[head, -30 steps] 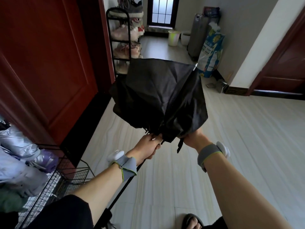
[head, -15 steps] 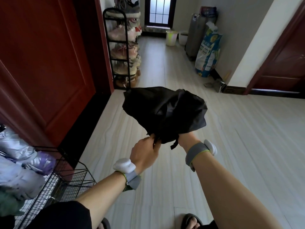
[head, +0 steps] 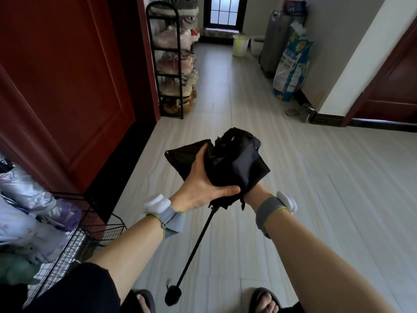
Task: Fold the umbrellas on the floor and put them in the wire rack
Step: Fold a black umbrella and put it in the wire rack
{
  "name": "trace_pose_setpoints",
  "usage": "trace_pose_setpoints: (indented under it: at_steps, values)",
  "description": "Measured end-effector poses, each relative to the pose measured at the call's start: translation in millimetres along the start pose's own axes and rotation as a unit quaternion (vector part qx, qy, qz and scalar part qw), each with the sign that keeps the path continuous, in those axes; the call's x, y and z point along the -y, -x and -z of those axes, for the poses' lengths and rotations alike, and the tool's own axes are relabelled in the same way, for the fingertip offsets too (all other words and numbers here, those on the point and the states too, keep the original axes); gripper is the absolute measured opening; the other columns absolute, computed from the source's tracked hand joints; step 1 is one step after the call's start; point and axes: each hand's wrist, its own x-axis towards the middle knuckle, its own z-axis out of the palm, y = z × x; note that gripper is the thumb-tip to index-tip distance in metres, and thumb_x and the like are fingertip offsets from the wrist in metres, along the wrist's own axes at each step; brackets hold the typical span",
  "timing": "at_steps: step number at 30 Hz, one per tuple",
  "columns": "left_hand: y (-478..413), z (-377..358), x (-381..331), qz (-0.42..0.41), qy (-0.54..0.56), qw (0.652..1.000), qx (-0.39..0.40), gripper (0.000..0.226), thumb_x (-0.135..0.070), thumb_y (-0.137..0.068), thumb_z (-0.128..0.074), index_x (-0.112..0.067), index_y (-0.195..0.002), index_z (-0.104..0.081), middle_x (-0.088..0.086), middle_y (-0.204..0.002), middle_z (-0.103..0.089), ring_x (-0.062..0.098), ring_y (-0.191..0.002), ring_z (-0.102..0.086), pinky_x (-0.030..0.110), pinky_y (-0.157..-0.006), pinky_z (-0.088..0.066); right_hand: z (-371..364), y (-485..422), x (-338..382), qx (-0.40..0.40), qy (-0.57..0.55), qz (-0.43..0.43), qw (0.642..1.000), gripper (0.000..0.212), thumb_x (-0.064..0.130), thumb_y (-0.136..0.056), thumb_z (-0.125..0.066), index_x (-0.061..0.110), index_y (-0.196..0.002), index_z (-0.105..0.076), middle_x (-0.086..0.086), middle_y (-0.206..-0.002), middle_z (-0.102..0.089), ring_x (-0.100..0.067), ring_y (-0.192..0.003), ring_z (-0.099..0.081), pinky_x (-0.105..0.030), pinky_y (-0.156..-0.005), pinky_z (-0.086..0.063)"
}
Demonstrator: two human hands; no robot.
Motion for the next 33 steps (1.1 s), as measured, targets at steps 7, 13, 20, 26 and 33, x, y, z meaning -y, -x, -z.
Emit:
trace_pose_setpoints:
  at_steps: [7,13,20,26,33]
  values:
    - [-7.4,19.2,1.0,0.01,-0.003,0.996,-0.09,0.049,-0.043,-0.082,-0.081,-0.028,-0.121,-0.058,-0.018,-0.106,-0.071,-0.001,-0.106,-0.065,0.017,-0.091,-0.048,-12.4,40.0,16.4,0.076,0.385,0.084,0.916,0.018,0.003,-0.097,-0.054,0.01,-0.084,-0.064,-0.009,-0.078,-0.064,-0.024,-0.075,-0.063,-0.035,-0.067,-0.052]
    - [-11.3,32.0,3.5,0.055,-0.01,0.99,-0.126,0.021,-0.025,-0.09,-0.07,-0.03,-0.109,-0.063,-0.013,-0.096,-0.07,0.015,-0.101,-0.067,0.031,-0.086,-0.051,-16.2,60.3,30.7,0.191,0.371,-0.041,0.908,0.026,0.021,-0.095,-0.064,0.017,-0.072,-0.053,0.007,-0.05,-0.044,-0.008,-0.036,-0.038,-0.018,-0.036,-0.022]
    - [-6.9,30.0,-6.0,0.105,0.035,0.994,0.004,0.037,-0.014,-0.076,-0.082,-0.02,-0.112,-0.074,0.0,-0.105,-0.077,0.019,-0.103,-0.072,0.04,-0.102,-0.053,-13.3,47.5,17.3,0.094,0.318,0.042,0.943,0.031,0.032,-0.081,-0.086,0.018,-0.107,-0.076,-0.005,-0.103,-0.079,-0.021,-0.09,-0.077,-0.039,-0.083,-0.063]
    - [-3.9,40.3,-8.8,0.119,-0.057,0.979,-0.156,0.089,-0.042,-0.074,-0.086,-0.034,-0.149,-0.038,0.001,-0.152,-0.038,0.021,-0.141,-0.038,0.041,-0.116,-0.035,-7.6,40.2,18.2,0.053,0.318,0.076,0.944,0.025,0.028,-0.08,-0.085,0.018,-0.101,-0.076,-0.004,-0.097,-0.08,-0.023,-0.087,-0.077,-0.036,-0.08,-0.062]
    - [0.8,35.2,-9.1,0.18,0.14,0.957,-0.179,0.136,-0.048,-0.067,-0.091,-0.043,-0.157,0.01,0.004,-0.165,-0.024,0.024,-0.145,-0.038,0.044,-0.118,-0.034,-15.6,48.4,21.8,0.1,0.213,0.015,0.972,0.025,0.021,-0.088,-0.077,0.013,-0.111,-0.072,-0.006,-0.098,-0.08,-0.026,-0.092,-0.077,-0.034,-0.075,-0.06]
